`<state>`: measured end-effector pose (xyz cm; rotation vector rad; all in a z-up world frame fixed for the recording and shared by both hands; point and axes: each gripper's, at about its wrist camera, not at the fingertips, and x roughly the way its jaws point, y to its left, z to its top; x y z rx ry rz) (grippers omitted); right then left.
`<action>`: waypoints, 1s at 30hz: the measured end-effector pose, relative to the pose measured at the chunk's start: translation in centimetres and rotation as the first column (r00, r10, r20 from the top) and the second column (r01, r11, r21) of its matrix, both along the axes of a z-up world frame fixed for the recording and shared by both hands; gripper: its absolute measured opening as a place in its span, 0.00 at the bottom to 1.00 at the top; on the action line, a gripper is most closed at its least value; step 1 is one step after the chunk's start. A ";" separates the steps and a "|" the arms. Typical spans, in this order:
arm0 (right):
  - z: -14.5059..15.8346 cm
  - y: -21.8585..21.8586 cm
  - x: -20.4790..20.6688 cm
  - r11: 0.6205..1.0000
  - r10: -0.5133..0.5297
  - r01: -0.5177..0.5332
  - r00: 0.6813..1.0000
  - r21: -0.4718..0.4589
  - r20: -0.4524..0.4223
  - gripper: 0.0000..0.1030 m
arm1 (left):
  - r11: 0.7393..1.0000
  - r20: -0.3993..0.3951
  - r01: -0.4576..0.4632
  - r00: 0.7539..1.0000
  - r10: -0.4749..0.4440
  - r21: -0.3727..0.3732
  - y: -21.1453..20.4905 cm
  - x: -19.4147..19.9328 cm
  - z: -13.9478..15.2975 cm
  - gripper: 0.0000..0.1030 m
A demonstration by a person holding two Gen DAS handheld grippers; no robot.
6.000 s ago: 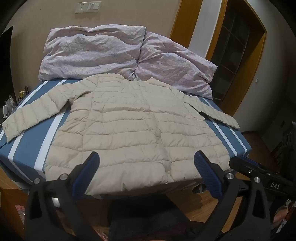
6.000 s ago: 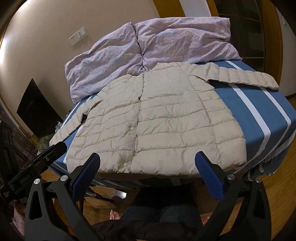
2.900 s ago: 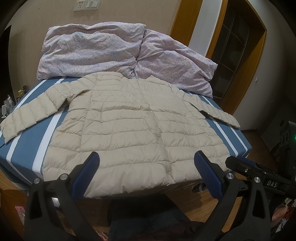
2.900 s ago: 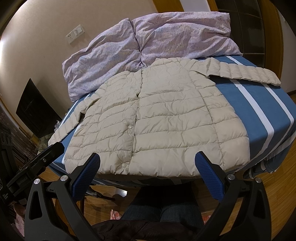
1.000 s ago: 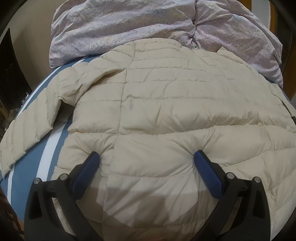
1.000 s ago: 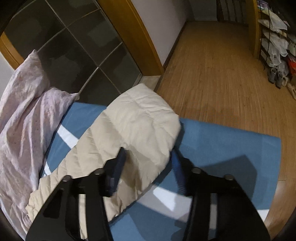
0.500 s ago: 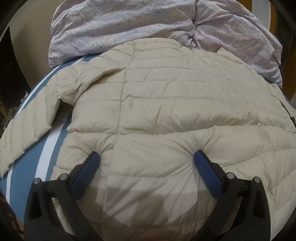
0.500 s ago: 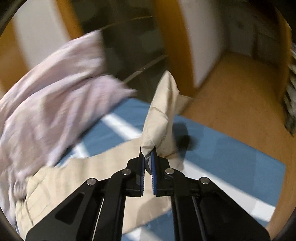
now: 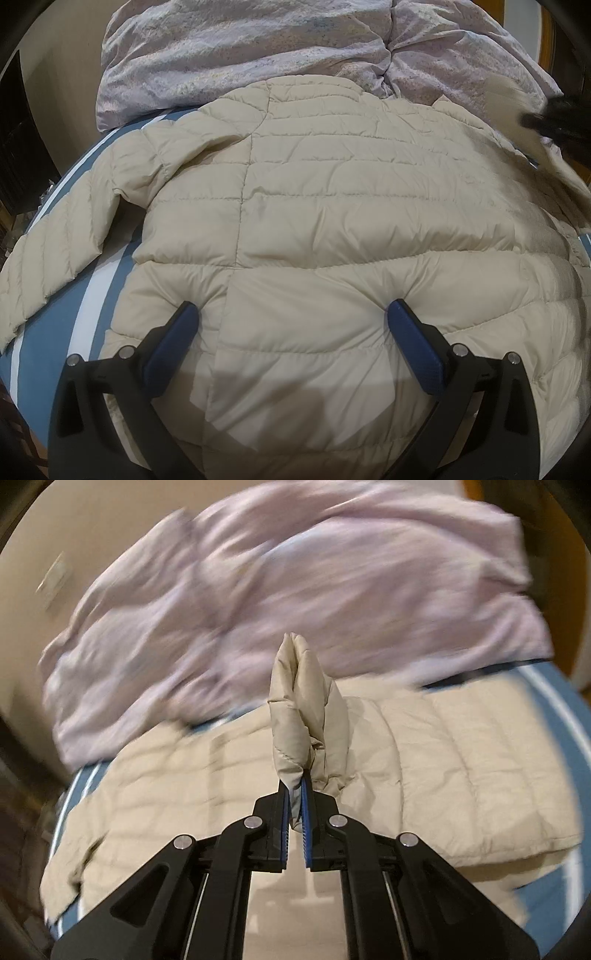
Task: Fold large clothes
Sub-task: 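Fold the held sleeve across the jacket body with the right gripper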
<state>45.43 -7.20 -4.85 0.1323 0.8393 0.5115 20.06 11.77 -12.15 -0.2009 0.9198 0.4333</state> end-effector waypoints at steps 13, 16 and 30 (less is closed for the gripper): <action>-2.7 11.6 -5.2 0.963 0.266 -0.270 0.955 -0.012 -0.133 0.07 | 1.000 0.001 0.000 1.000 0.000 -0.004 0.0 0.0 0.0 0.98; -3.5 12.6 -5.8 0.948 0.301 -0.314 0.935 -0.045 -0.186 0.16 | 1.000 0.001 0.000 1.000 0.000 -0.005 0.0 0.0 0.0 0.98; -1.6 6.9 -4.9 0.968 0.095 -0.088 0.995 -0.233 0.018 0.49 | 1.000 0.000 0.001 1.000 -0.001 -0.004 0.0 0.0 0.0 0.98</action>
